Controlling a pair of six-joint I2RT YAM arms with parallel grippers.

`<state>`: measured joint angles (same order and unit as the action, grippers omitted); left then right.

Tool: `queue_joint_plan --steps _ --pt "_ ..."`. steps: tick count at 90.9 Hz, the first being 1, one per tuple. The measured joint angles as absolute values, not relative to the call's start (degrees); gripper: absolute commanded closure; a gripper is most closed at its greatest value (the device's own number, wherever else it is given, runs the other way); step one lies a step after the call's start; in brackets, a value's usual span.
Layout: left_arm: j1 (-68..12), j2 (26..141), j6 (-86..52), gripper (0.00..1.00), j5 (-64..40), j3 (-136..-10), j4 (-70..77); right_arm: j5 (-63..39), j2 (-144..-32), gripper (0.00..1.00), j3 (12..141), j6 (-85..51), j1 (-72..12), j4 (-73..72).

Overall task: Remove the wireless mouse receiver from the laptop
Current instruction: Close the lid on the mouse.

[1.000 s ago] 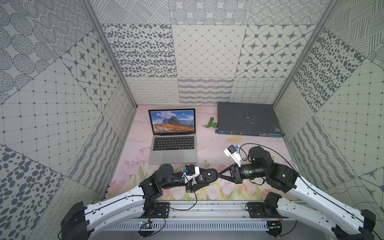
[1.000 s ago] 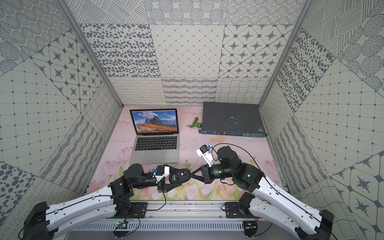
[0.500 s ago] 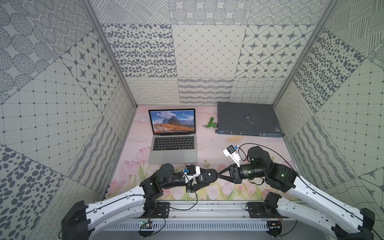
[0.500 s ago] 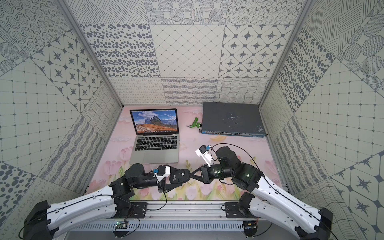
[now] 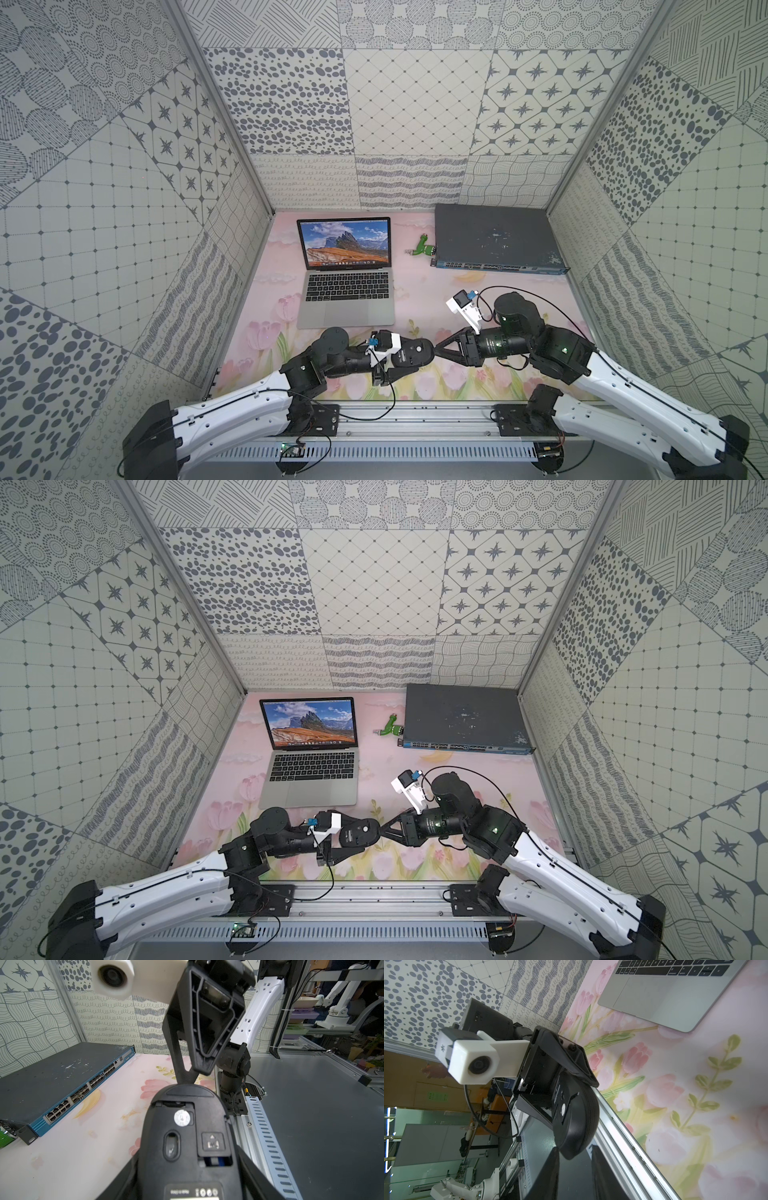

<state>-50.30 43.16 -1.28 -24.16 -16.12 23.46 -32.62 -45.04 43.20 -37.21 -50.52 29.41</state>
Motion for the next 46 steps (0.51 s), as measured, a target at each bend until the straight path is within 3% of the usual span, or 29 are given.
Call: queue_joint_plan --steps 13,28,46 --pt "-50.3 42.9 -1.3 0.49 -24.2 -16.1 23.5 -31.6 -44.8 0.71 46.6 -35.3 -50.5 33.1" --pt "-50.3 42.8 -1.3 0.49 -24.2 -16.1 23.5 -31.4 -44.6 0.83 50.0 -33.1 -50.5 35.3" --pt "-50.3 42.3 -1.3 0.49 -24.2 -16.1 23.5 -31.5 -46.8 0.86 50.9 -31.9 -50.7 36.2"
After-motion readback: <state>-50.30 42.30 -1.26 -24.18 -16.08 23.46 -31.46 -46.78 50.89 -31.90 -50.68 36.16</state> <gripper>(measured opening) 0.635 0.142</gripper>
